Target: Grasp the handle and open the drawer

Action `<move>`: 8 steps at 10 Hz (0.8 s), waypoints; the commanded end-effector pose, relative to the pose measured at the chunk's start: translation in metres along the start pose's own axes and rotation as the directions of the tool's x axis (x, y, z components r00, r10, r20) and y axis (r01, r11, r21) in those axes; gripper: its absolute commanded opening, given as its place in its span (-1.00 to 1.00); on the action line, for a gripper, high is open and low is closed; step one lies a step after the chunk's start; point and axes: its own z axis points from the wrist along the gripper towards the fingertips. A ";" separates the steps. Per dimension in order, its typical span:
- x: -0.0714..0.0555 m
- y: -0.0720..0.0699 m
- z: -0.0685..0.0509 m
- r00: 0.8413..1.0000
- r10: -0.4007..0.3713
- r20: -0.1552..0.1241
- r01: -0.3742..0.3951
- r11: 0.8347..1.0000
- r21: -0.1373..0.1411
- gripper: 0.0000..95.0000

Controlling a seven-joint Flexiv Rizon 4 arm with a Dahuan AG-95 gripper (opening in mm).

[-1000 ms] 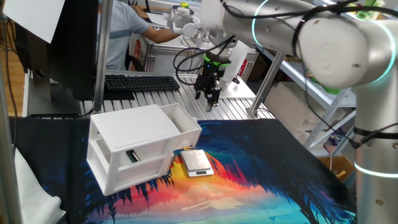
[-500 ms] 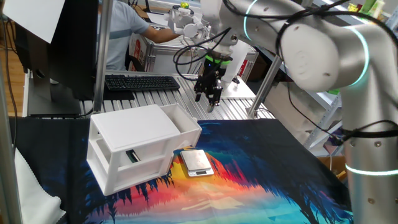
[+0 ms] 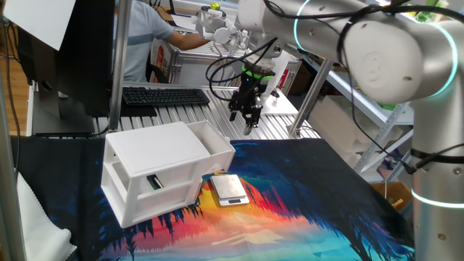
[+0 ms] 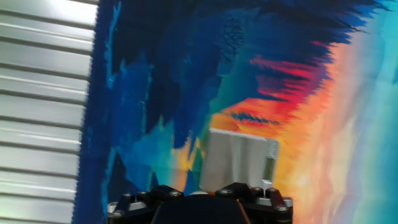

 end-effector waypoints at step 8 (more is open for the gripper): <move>0.002 0.002 0.001 0.996 -0.083 0.011 0.084 0.996 -0.004 0.60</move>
